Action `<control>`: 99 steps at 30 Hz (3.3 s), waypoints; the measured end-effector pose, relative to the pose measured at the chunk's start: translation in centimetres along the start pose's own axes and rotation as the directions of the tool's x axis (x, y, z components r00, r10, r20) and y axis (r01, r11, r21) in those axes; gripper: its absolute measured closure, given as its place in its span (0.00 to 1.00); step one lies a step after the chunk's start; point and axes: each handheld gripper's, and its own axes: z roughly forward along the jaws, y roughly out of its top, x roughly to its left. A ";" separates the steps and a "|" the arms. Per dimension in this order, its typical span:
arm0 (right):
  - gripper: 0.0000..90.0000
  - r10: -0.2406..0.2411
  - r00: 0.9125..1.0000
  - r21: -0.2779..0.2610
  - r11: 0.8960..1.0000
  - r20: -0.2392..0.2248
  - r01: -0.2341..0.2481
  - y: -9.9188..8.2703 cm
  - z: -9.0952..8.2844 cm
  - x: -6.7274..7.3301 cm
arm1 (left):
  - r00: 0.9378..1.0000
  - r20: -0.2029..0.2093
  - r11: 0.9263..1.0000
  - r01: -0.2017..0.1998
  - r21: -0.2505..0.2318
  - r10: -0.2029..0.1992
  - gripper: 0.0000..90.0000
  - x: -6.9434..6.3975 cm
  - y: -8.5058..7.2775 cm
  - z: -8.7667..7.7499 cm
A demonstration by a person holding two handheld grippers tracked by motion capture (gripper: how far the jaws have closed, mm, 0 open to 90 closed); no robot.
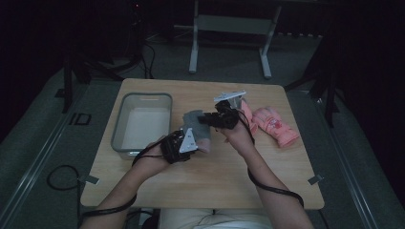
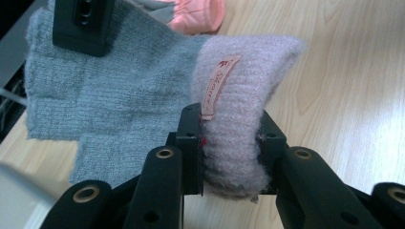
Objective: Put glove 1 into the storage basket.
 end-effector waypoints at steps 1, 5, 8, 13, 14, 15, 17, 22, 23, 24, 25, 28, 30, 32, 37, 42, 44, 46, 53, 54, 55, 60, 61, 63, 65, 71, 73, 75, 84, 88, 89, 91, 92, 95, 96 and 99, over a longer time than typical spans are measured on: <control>0.83 0.000 1.000 0.000 1.000 0.000 0.000 0.0 0.0 0.0 | 1.000 0.000 1.000 0.000 0.000 0.000 0.78 0.0 0.0 0.0; 0.83 -0.010 1.000 0.005 1.000 -0.029 0.010 1.6 1.3 1.2 | 1.000 -0.019 1.000 0.006 0.019 -0.006 0.78 0.9 -0.9 -1.8; 0.83 0.000 0.998 0.003 1.000 -0.062 0.000 2.5 2.4 1.8 | 0.999 -0.026 0.999 0.020 0.032 -0.020 0.78 1.6 -1.8 -3.0; 0.83 -0.021 0.996 -0.001 1.000 -0.082 0.021 4.2 4.5 3.4 | 0.999 -0.049 0.997 0.025 0.074 -0.021 0.78 2.9 -3.4 -4.8; 0.82 -0.019 0.996 -0.004 1.000 -0.088 0.018 4.5 4.9 3.6 | 0.998 -0.051 0.996 0.028 0.079 -0.024 0.78 3.2 -3.7 -5.1; 0.83 -0.018 0.996 -0.008 1.000 -0.090 0.018 4.7 5.4 3.9 | 0.998 -0.054 0.996 0.031 0.087 -0.027 0.78 3.5 -4.0 -5.3; 0.82 -0.016 0.995 -0.005 1.000 -0.095 0.016 5.2 6.4 4.3 | 0.998 -0.055 0.995 0.041 0.095 -0.036 0.78 4.0 -4.7 -5.8; 0.82 -0.021 0.995 -0.001 1.000 -0.101 0.021 6.5 8.6 5.2 | 0.997 -0.073 0.993 0.046 0.107 -0.038 0.78 5.3 -6.5 -6.4; 0.82 -0.021 0.995 -0.002 1.000 -0.101 0.020 6.7 9.0 5.4 | 0.997 -0.070 0.993 0.047 0.113 -0.039 0.78 5.6 -6.8 -6.4; 0.83 -0.016 0.995 -0.001 1.000 -0.103 0.016 6.8 9.5 5.5 | 0.996 -0.075 0.992 0.048 0.121 -0.040 0.78 5.8 -7.2 -6.4; 0.82 -0.014 0.995 0.001 1.000 -0.104 0.014 7.0 9.9 5.6 | 0.996 -0.075 0.992 0.048 0.121 -0.040 0.78 5.8 -7.2 -6.4; 0.82 -0.005 0.995 0.020 1.000 -0.097 0.006 7.2 11.3 5.7 | 0.997 -0.068 0.989 0.047 0.140 -0.038 0.78 6.6 -8.4 -6.0; 0.82 0.002 0.996 0.023 1.000 -0.094 0.000 7.3 12.1 5.6 | 0.997 -0.060 0.988 0.053 0.146 -0.045 0.78 7.1 -8.9 -5.8; 0.82 0.012 0.996 0.030 0.999 -0.087 -0.009 7.4 12.9 5.5 | 0.997 -0.051 0.985 0.057 0.161 -0.050 0.78 7.7 -9.4 -5.4; 0.82 0.003 0.999 0.061 0.998 -0.049 0.000 7.0 14.8 5.2 | 0.997 -0.023 0.975 0.080 0.208 -0.076 0.78 8.5 -10.2 -3.7; 0.82 0.021 0.999 0.090 0.996 -0.032 -0.018 6.6 16.3 4.5 | 0.995 0.011 0.964 0.089 0.252 -0.095 0.78 9.3 -10.5 -2.3; 0.82 0.028 0.999 0.099 0.995 -0.024 -0.025 6.4 16.7 4.3 | 0.995 0.022 0.961 0.090 0.260 -0.099 0.78 9.5 -10.6 -2.0; 0.82 0.034 0.999 0.107 0.994 -0.016 -0.032 6.3 17.1 4.1 | 0.994 0.044 0.953 0.086 0.292 -0.103 0.77 9.9 -10.6 -1.3; 0.79 0.035 0.999 0.145 0.989 0.018 -0.038 6.1 18.3 3.7 | 0.992 0.075 0.938 0.074 0.339 -0.105 0.77 10.6 -10.4 0.0; 0.77 0.031 0.999 0.155 0.987 0.028 -0.035 6.1 18.5 3.6 | 0.992 0.075 0.934 0.069 0.350 -0.101 0.77 10.6 -10.4 0.2; 0.74 0.025 0.999 0.157 0.987 0.042 -0.031 6.1 18.6 3.5 | 0.992 0.077 0.930 0.065 0.361 -0.099 0.77 10.7 -10.4 0.5; 0.67 0.034 0.998 0.126 0.991 0.052 -0.040 6.2 17.4 3.0 | 0.990 0.091 0.913 0.062 0.404 -0.107 0.75 10.8 -10.6 1.8; 0.66 0.039 0.998 0.119 0.992 0.048 -0.045 6.2 17.0 2.8 | 0.990 0.086 0.909 0.064 0.412 -0.109 0.73 10.8 -10.6 1.9; 0.65 0.042 0.998 0.104 0.993 0.049 -0.046 6.2 16.3 2.5 | 0.988 0.085 0.906 0.082 0.414 -0.129 0.68 11.0 -10.6 2.2; 0.64 0.046 0.998 0.097 0.994 0.049 -0.050 6.2 15.7 2.2 | 0.984 0.068 0.897 0.121 0.425 -0.165 0.60 11.1 -10.8 2.4; 0.63 0.033 0.999 0.072 0.997 0.033 -0.035 5.5 13.4 2.0 | 0.975 -0.001 0.891 0.204 0.404 -0.223 0.25 11.6 -10.9 1.3; 0.64 0.023 0.999 0.061 0.998 0.030 -0.025 5.2 12.4 2.0 | 0.973 -0.011 0.903 0.217 0.372 -0.229 0.17 11.6 -11.0 0.5; 0.64 0.013 1.000 0.044 0.999 0.023 -0.014 4.9 11.3 1.9 | 0.963 -0.011 0.908 0.258 0.331 -0.270 0.15 11.7 -10.9 -0.2; 0.70 -0.085 0.989 0.041 0.996 0.121 0.080 1.9 5.6 -0.7 | 0.916 0.061 0.916 0.391 0.089 -0.396 0.07 10.8 -9.3 -2.6; 0.72 -0.077 0.977 0.055 0.996 0.198 0.068 0.0 2.8 -4.0 | 0.912 0.122 0.920 0.391 0.029 -0.391 0.06 9.4 -7.8 -2.5; 0.73 -0.070 0.975 0.057 0.997 0.209 0.059 -0.3 2.3 -4.6 | 0.915 0.129 0.923 0.385 0.014 -0.383 0.06 8.9 -7.4 -2.4; 0.74 -0.058 0.969 0.067 0.997 0.242 0.043 -1.0 1.2 -6.3 | 0.919 0.144 0.929 0.369 0.004 -0.366 0.06 8.0 -6.6 -2.0; 0.75 -0.056 0.965 0.074 0.996 0.256 0.038 -1.3 0.7 -7.0 | 0.919 0.144 0.929 0.369 0.004 -0.366 0.06 8.0 -6.6 -2.0; 0.75 -0.058 0.956 0.087 0.996 0.287 0.034 -1.9 -0.2 -8.5 | 0.924 0.159 0.933 0.357 -0.037 -0.348 0.06 6.3 -5.3 -1.5; 0.75 -0.059 0.948 0.102 0.994 0.313 0.028 -2.4 -0.6 -9.8 | 0.923 0.176 0.932 0.357 -0.064 -0.341 0.06 5.3 -4.3 -1.1; 0.75 -0.051 0.936 0.128 0.992 0.348 0.006 -3.1 -0.8 -11.6 | 0.920 0.212 0.928 0.357 -0.110 -0.329 0.06 3.7 -3.2 -0.4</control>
